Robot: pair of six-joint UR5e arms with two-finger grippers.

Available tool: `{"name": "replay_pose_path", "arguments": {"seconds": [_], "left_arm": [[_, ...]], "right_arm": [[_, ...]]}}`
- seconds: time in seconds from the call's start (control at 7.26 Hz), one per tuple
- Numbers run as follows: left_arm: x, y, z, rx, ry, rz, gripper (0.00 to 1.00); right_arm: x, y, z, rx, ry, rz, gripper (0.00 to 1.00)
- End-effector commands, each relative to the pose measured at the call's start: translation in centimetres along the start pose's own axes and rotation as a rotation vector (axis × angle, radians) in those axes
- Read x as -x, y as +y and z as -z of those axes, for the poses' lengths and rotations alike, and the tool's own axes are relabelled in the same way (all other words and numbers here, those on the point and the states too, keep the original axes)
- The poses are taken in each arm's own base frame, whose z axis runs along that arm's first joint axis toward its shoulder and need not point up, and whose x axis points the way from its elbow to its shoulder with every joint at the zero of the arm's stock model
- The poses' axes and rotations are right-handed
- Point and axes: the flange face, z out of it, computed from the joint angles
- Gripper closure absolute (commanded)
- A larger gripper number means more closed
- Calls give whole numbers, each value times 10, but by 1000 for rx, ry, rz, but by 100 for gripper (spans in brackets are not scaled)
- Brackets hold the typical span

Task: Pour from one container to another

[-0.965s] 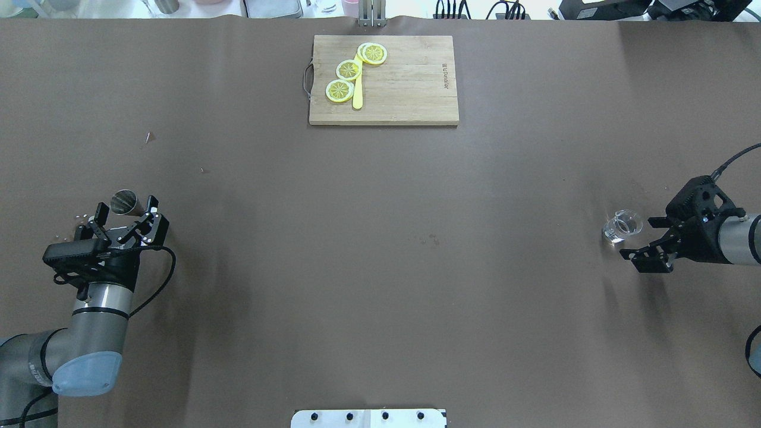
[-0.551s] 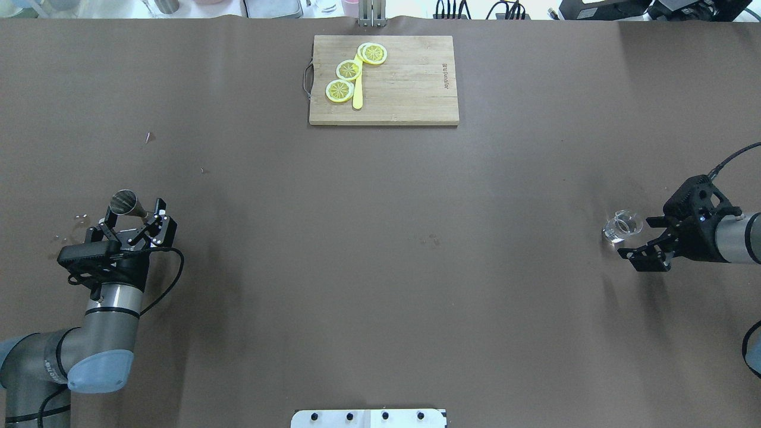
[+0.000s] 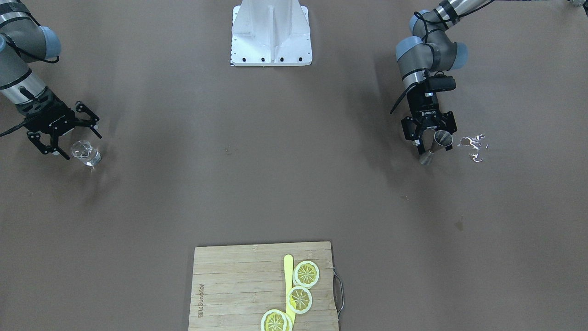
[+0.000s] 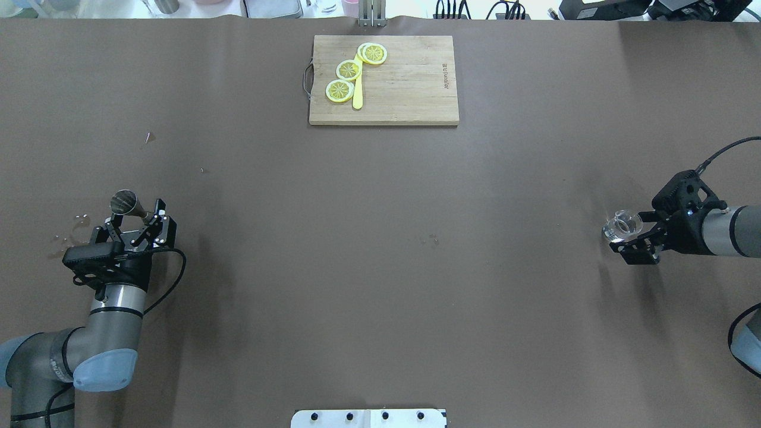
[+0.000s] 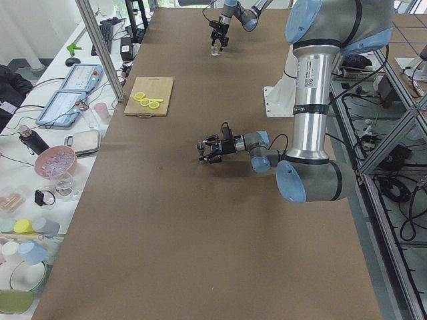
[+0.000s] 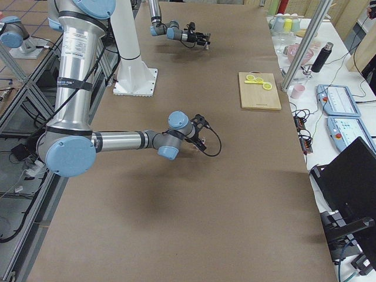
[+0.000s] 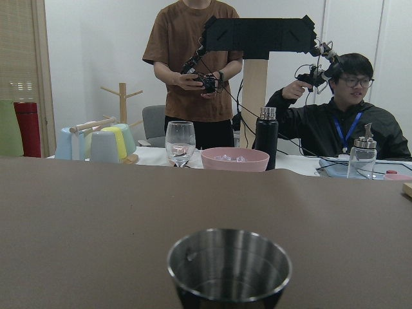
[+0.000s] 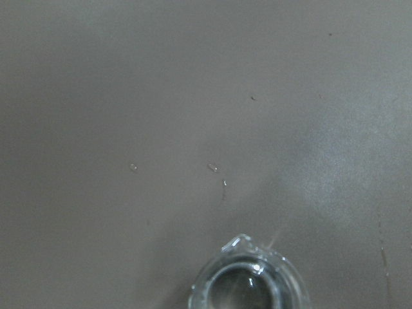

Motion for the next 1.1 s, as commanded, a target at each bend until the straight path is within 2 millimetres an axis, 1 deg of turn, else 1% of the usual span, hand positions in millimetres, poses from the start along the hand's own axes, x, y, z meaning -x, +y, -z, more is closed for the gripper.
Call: {"name": "replay_pose_path", "arguments": {"seconds": [0.0, 0.14, 0.28, 0.41, 0.55, 0.83, 0.96], "left_arm": [[-3, 3, -1, 3, 0, 5, 22], [-2, 3, -2, 2, -2, 14, 31], [3, 9, -4, 2, -8, -1, 41], [6, 12, -5, 2, -11, -8, 51], [6, 13, -4, 3, -10, -10, 54], [4, 12, -4, 3, -10, -10, 64], [3, 11, -4, 3, -9, -8, 66]], "right_arm": [[-9, 11, -4, -65, -25, 18, 0], [-14, 16, 0, -104, -38, 19, 0], [-16, 10, 5, -121, -36, 13, 0], [-17, 9, 5, -132, -28, 18, 0], [-17, 1, -2, -154, -26, 22, 0], [-19, 2, 0, -160, -28, 20, 0], [-23, 9, -3, -161, -32, 21, 0]]}}
